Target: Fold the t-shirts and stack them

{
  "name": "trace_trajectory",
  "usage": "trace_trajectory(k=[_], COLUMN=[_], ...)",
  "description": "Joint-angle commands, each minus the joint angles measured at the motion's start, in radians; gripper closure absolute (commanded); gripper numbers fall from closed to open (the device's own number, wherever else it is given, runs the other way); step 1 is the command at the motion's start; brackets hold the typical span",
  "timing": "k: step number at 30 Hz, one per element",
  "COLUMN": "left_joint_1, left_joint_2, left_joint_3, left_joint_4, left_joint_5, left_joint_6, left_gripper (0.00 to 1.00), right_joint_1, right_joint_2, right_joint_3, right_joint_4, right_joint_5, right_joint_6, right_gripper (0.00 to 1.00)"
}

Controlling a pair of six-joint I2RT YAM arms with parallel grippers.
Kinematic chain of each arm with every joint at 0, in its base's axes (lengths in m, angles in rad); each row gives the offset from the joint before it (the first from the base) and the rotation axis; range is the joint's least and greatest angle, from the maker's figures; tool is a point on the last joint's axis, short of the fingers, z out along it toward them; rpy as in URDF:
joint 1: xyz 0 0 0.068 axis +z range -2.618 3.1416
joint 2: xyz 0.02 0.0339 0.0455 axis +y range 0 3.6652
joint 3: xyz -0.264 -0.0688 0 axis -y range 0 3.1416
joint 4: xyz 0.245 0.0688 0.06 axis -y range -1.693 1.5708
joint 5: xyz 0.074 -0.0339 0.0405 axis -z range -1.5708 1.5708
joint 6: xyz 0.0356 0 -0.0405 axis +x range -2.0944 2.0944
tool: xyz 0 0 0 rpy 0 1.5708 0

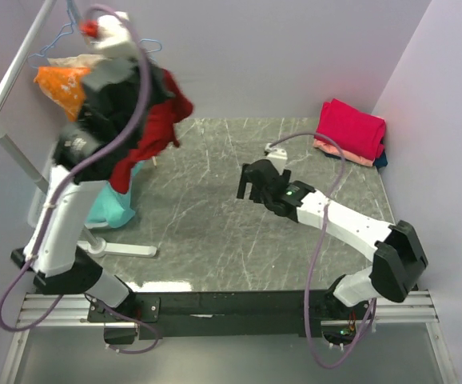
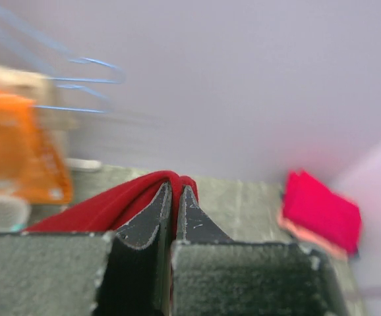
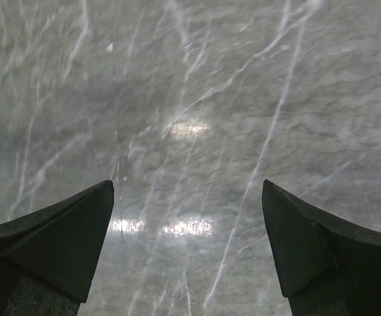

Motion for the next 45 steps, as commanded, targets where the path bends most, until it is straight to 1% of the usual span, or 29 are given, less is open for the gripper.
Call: trace_trajectory(k=[1, 2, 3, 5, 7, 9, 10, 11, 13, 14, 15, 16, 17, 18, 19, 20, 22, 24, 25, 26, 28, 29, 30, 35, 36, 38, 40, 45], left_joint_1=[-0.228, -0.262, -0.320, -0.359, -0.374, -0.374, -0.371, -0.364, -0.342, -0.321, -0.309, -0.298, -0.290, -0.289, -0.287, -0.276, -0.249, -0.215, -0.203, -0.153, -0.120, -0.115, -0.112, -0.111, -0.109, -0.097, -0.063, 0.049], left_joint_2=[0.062, 0.076, 0.089, 0.125, 0.150, 0.147, 0.133, 0.127, 0.124, 0.126, 0.127, 0.127, 0.127, 0.132, 0.136, 0.142, 0.173, 0.188, 0.185, 0.167, 0.138, 0.129, 0.121, 0.109, 0.110, 0.107, 0.101, 0.084], left_joint_3=[0.031, 0.032, 0.031, 0.020, -0.012, -0.099, -0.145, -0.232, -0.286, -0.351, -0.391, -0.437, -0.548, -0.607, -0.664, -0.769, -0.839, -0.894, -0.909, -0.937, -0.956, -0.960, -0.957, -0.949, -0.943, -0.949, -0.972, -1.018], left_joint_4=[0.161, 0.172, 0.181, 0.190, 0.161, 0.161, 0.191, 0.193, 0.155, 0.114, 0.103, 0.098, 0.112, 0.119, 0.124, 0.129, 0.103, 0.045, 0.026, -0.035, -0.057, -0.077, -0.097, -0.124, -0.150, -0.151, -0.158, -0.221], left_joint_5=[-0.091, -0.114, -0.142, -0.208, -0.213, -0.216, -0.223, -0.228, -0.174, -0.159, -0.075, -0.049, -0.029, 0.005, 0.011, 0.014, 0.037, -0.001, -0.042, -0.071, -0.094, -0.107, -0.148, -0.154, -0.157, -0.138, -0.108, -0.130], left_joint_6=[0.213, 0.230, 0.262, 0.273, 0.234, 0.169, 0.154, 0.131, 0.028, -0.013, -0.074, -0.101, -0.124, -0.151, -0.174, -0.204, -0.299, -0.412, -0.455, -0.575, -0.641, -0.653, -0.681, -0.693, -0.704, -0.718, -0.738, -0.796], left_gripper=[0.99, 0.99, 0.99, 0.99, 0.99, 0.99, 0.99, 0.99, 0.99, 0.99, 0.99, 0.98, 0.94, 0.92, 0.86, 0.84, 0.87, 0.76, 0.62, 0.36, 0.17, 0.05, 0.02, 0.01, 0.00, 0.01, 0.01, 0.04], right_joint_1=[-0.059, -0.070, -0.089, -0.105, -0.117, -0.123, -0.126, -0.126, -0.131, -0.131, -0.131, -0.131, -0.131, -0.131, -0.131, -0.133, -0.133, -0.136, -0.136, -0.137, -0.139, -0.139, -0.140, -0.165, -0.171, -0.174, -0.176, -0.174], right_joint_2=[-0.105, -0.113, -0.120, -0.143, -0.168, -0.189, -0.208, -0.218, -0.250, -0.260, -0.272, -0.292, -0.301, -0.313, -0.333, -0.340, -0.337, -0.311, -0.298, -0.262, -0.231, -0.222, -0.212, -0.143, -0.134, -0.122, -0.111, -0.093], right_joint_3=[-0.050, -0.056, -0.065, -0.074, -0.077, -0.085, -0.086, -0.093, -0.099, -0.102, -0.106, -0.111, -0.120, -0.129, -0.137, -0.145, -0.146, -0.133, -0.128, -0.114, -0.105, -0.105, -0.097, -0.076, -0.071, -0.070, -0.068, -0.060], right_joint_4=[0.045, 0.047, 0.041, 0.023, -0.014, -0.030, -0.063, -0.071, -0.103, -0.121, -0.128, -0.141, -0.152, -0.149, -0.128, -0.128, -0.119, -0.132, -0.140, -0.142, -0.140, -0.116, -0.114, -0.096, -0.096, -0.085, -0.080, -0.080], right_joint_5=[0.030, 0.027, 0.031, 0.051, 0.086, 0.128, 0.146, 0.171, 0.189, 0.214, 0.215, 0.223, 0.235, 0.237, 0.234, 0.238, 0.219, 0.197, 0.189, 0.147, 0.117, 0.076, 0.065, -0.031, -0.057, -0.079, -0.099, -0.108], right_joint_6=[0.076, 0.079, 0.097, 0.107, 0.133, 0.154, 0.168, 0.183, 0.203, 0.232, 0.236, 0.239, 0.263, 0.257, 0.245, 0.242, 0.219, 0.208, 0.198, 0.185, 0.159, 0.138, 0.121, 0.070, 0.070, 0.065, 0.064, 0.053], right_gripper=[0.01, 0.01, 0.01, 0.01, 0.01, 0.01, 0.01, 0.01, 0.02, 0.02, 0.02, 0.02, 0.02, 0.02, 0.02, 0.02, 0.02, 0.02, 0.02, 0.01, 0.01, 0.01, 0.01, 0.01, 0.02, 0.02, 0.02, 0.03])
